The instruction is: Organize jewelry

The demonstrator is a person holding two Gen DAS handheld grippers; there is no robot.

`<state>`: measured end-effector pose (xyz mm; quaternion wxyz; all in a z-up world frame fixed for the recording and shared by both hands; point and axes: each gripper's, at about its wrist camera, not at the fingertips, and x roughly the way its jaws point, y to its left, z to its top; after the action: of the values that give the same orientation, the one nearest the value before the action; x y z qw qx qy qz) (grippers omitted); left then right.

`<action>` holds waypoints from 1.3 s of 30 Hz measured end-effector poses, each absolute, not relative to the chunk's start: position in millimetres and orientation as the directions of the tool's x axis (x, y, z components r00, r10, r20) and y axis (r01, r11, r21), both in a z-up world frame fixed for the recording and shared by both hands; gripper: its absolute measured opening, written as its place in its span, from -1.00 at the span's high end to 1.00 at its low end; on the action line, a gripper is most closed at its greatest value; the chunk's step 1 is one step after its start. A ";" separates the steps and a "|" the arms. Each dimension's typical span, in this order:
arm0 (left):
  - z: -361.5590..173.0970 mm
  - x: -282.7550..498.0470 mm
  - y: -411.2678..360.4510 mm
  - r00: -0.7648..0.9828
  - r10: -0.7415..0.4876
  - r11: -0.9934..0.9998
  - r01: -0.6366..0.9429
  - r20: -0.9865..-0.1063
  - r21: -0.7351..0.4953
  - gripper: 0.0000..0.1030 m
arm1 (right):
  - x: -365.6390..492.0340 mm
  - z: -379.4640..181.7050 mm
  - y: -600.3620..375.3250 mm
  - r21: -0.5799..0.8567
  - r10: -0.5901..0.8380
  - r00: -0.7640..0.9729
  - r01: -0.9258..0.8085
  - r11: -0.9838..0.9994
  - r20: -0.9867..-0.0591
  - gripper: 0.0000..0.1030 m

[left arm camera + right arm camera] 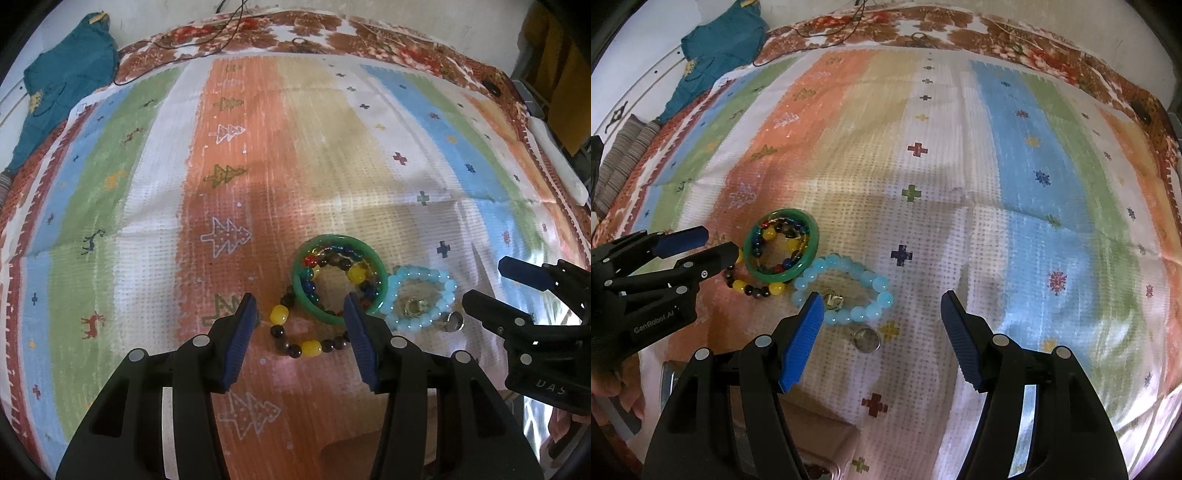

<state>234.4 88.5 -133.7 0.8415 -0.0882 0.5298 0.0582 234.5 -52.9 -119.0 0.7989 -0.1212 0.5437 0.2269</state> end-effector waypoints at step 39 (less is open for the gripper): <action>-156.5 246.5 106.0 0.383 0.041 0.966 -0.252 -0.923 -0.062 0.71 | 255.8 -150.8 -28.5 0.024 0.216 0.292 -0.543 0.840 -0.932 0.69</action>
<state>246.5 106.0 -156.5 0.8260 -0.0965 0.5483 0.0886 255.8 -28.5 -150.8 0.7895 -0.1502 0.5444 0.2401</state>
